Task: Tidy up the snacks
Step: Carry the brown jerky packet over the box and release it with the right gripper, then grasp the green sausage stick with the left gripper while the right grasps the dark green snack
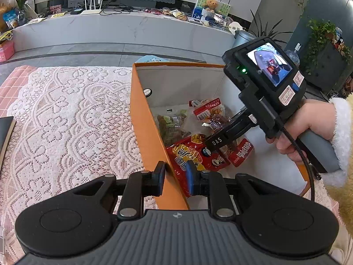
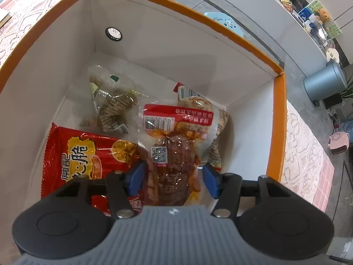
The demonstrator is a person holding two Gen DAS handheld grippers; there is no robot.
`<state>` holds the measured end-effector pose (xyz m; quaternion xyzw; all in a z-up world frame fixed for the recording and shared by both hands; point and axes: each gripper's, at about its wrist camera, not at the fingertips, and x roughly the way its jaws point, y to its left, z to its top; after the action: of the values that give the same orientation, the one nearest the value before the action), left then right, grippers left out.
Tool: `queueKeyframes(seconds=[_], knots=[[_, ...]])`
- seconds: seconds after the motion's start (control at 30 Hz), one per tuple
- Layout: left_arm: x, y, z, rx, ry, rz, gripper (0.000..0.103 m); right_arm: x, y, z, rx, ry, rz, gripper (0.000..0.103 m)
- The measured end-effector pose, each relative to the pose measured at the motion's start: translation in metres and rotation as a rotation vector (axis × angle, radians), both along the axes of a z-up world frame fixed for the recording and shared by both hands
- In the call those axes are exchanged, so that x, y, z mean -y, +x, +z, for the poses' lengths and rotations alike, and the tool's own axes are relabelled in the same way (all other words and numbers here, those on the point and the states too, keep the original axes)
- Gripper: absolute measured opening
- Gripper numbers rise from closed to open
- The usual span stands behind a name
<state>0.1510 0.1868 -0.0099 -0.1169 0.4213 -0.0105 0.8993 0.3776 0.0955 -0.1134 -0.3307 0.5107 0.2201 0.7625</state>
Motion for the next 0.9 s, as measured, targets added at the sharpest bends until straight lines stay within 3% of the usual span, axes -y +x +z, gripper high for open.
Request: queueKeyframes(seconds=[0.3, 0.5, 0.7, 0.9], knots=[[0.002, 0.001, 0.0, -0.017, 0.036, 0.014, 0.023, 0.01, -0.013, 0.02, 0.007, 0.051, 0.008, 0.059], [0.01, -0.006, 0.014, 0.022, 0.086, 0.046, 0.031, 0.038, -0.034, 0.056, 0.057, 0.178, -0.01, 0.059], [0.032, -0.022, 0.04, 0.146, 0.098, 0.025, 0.05, 0.103, -0.069, 0.098, 0.141, 0.408, -0.09, 0.06], [0.077, -0.029, 0.056, 0.219, 0.066, -0.096, 0.054, 0.193, -0.104, 0.119, 0.239, 0.569, -0.22, 0.06]])
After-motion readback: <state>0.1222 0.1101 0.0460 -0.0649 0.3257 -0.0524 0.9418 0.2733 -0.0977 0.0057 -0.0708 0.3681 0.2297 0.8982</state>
